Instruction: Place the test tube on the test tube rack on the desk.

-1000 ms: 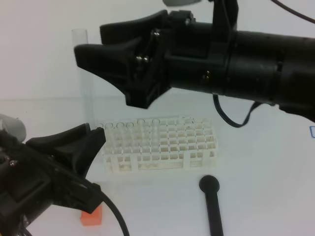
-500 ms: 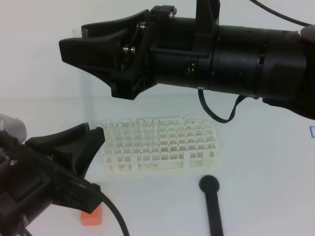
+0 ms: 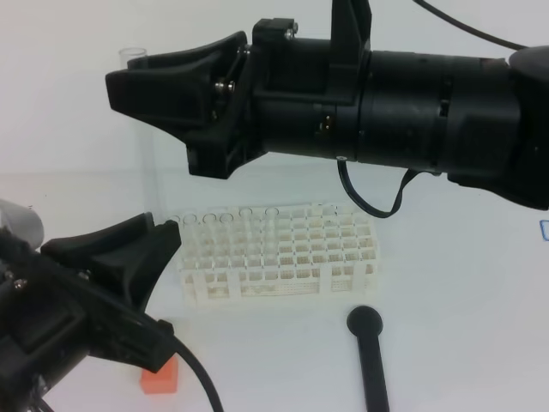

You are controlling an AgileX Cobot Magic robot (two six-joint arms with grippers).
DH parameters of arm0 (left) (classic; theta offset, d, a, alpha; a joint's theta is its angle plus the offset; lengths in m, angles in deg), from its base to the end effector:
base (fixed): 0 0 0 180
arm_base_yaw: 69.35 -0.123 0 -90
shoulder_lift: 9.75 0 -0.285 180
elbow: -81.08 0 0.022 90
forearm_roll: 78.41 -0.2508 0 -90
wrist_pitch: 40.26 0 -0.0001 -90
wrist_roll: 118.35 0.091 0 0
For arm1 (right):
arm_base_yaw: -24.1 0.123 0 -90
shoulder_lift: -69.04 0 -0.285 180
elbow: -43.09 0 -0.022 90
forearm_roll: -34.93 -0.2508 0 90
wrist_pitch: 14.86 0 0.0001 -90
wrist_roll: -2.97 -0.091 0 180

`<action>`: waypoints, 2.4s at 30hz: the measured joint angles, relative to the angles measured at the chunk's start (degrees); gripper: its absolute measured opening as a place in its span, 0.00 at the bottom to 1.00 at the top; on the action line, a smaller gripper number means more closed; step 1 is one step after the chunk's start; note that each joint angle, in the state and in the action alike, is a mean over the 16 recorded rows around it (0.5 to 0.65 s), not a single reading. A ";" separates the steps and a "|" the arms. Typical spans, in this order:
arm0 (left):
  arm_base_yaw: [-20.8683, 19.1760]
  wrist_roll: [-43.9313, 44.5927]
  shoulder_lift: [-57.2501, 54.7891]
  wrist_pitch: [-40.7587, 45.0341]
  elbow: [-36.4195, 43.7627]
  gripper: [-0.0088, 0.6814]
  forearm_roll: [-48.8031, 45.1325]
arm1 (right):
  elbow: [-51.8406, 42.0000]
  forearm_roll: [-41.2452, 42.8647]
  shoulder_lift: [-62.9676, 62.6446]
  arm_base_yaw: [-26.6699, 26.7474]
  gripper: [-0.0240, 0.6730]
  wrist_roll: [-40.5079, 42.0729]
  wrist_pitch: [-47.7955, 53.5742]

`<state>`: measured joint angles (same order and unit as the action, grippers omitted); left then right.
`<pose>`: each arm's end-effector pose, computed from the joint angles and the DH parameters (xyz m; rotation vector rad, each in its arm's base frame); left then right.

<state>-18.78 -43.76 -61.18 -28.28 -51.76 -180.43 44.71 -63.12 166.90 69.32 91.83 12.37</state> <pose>0.1173 -0.1135 0.3207 0.5388 1.6150 -0.5336 0.2325 0.2929 0.3970 -0.8752 1.4846 1.1083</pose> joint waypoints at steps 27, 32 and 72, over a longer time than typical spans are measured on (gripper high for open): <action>0.00 -0.26 0.79 2.31 0.00 0.45 0.01 | 0.44 -0.53 0.13 0.31 0.22 4.92 -6.56; 0.00 0.82 3.64 3.94 0.00 0.45 0.18 | 0.47 -0.53 -0.28 0.18 0.22 7.28 -12.24; -32.10 14.56 26.70 -20.57 14.41 0.01 3.90 | -15.93 -1.52 -16.24 0.14 0.22 22.26 -32.11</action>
<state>-50.89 -29.20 -34.48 -48.85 -37.36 -176.53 28.78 -64.64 150.66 69.46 114.10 -19.74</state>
